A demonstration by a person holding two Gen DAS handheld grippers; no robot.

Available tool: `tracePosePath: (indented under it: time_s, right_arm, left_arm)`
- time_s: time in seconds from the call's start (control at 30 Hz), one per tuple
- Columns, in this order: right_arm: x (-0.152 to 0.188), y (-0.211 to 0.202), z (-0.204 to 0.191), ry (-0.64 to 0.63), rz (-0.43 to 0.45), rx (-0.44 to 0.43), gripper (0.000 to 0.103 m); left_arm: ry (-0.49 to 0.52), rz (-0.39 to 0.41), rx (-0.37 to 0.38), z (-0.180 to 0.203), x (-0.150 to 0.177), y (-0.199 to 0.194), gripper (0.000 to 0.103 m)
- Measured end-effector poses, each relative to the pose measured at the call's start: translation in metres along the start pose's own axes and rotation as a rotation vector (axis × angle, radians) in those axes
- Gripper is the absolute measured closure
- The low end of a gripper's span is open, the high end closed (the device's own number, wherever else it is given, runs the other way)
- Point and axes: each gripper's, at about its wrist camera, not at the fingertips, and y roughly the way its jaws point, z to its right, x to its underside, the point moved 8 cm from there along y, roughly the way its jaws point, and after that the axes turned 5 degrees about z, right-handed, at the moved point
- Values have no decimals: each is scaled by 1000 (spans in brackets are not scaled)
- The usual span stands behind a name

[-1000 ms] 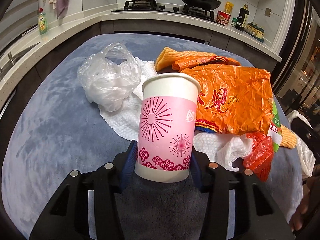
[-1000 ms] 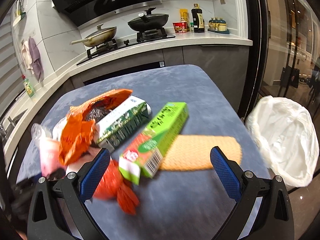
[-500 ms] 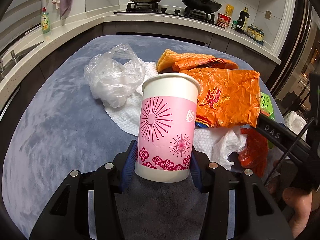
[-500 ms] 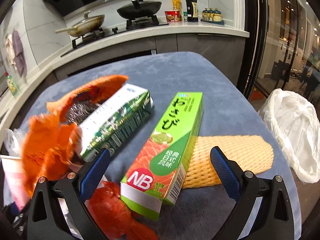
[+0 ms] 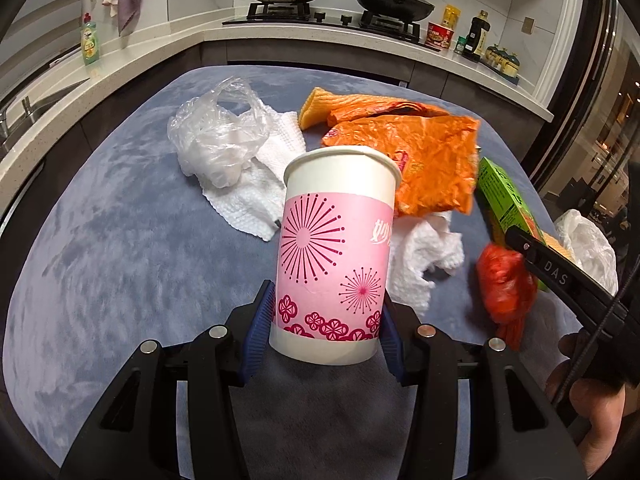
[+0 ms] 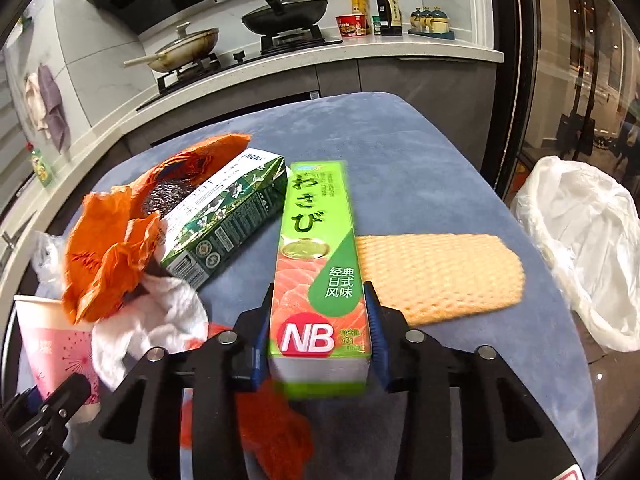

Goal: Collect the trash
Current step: 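Carry the pink cup and green wasabi box over the white trash bin with both grippers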

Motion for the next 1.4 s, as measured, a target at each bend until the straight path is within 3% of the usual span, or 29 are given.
tracePosePath:
  time_s: [0.3,0.6,1.03,1.27,1.4]
  right_arm:
    - [-5,-51,27,26,59,-43,65]
    - [-29,-101,72,84,157,-29,65]
    - [-32,-137,183,202,205,92,65]
    - [-21,-140,247,274,192,166,65]
    - [-14,-140,273,307,187,189,65]
  left_arm:
    - [33,46,31,29,0,-36,57]
    - [98,95,89,78,-9,-66,57]
    - [294,134,254,216,-8,-84,57]
    - [381,103,345,289,1,-70,57]
    - [419,79,361,320,6,-54,57]
